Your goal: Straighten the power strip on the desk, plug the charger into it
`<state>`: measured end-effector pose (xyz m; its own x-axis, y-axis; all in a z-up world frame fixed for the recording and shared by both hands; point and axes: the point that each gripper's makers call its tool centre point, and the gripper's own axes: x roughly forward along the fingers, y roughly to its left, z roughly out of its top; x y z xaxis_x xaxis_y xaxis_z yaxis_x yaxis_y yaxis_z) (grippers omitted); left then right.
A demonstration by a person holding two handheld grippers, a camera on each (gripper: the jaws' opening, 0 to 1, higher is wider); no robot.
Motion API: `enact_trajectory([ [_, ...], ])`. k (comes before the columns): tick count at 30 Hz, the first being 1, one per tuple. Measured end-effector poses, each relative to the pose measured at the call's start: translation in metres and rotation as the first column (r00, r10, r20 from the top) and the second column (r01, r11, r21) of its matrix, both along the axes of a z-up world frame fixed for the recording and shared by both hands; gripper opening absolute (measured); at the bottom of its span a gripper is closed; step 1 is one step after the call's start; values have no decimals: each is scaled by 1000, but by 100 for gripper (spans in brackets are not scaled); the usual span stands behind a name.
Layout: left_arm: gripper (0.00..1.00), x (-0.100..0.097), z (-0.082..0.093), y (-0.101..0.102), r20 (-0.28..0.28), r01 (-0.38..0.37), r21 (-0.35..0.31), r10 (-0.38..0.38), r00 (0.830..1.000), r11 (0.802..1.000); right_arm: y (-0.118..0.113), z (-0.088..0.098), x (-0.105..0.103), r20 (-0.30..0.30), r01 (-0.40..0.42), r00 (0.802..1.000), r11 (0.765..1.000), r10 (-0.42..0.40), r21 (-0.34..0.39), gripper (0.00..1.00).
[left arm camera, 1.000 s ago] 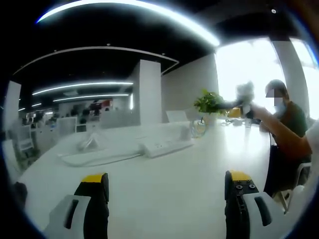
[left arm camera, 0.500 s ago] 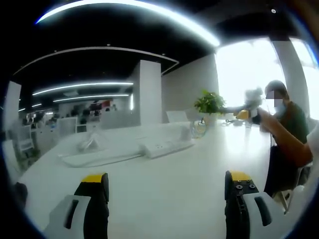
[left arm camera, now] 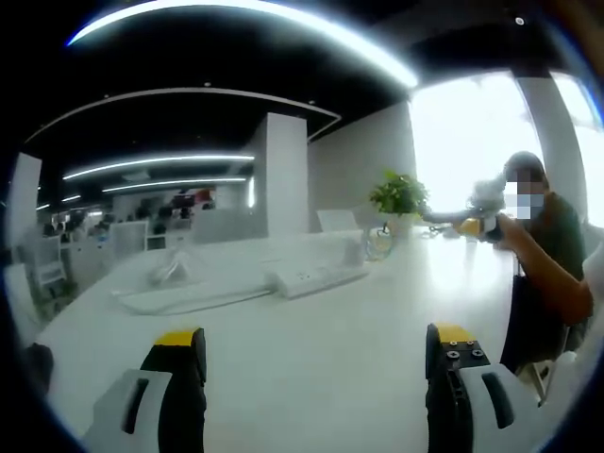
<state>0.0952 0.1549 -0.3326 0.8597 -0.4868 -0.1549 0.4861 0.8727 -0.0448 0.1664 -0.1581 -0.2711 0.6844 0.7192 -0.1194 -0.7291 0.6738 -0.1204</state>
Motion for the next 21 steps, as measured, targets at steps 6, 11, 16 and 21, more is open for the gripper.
enact_trajectory([
  [6, 99, 0, 1, 1, 1, -3, -1, 3, 1000, 1000, -4, -6, -6, 7, 17, 1000, 1000, -17, 2, 100],
  [11, 99, 0, 1, 1, 2, -4, -2, 4, 1000, 1000, -7, -10, -13, 15, 26, 1000, 1000, -26, 4, 100],
  [16, 99, 0, 0, 1, 0, -5, -2, 5, 1000, 1000, -6, -16, -18, 15, 24, 1000, 1000, -24, 1, 100],
  [21, 99, 0, -1, 2, -2, -7, -3, 7, 1000, 1000, -7, -21, -20, 9, 24, 1000, 1000, -24, 5, 100],
])
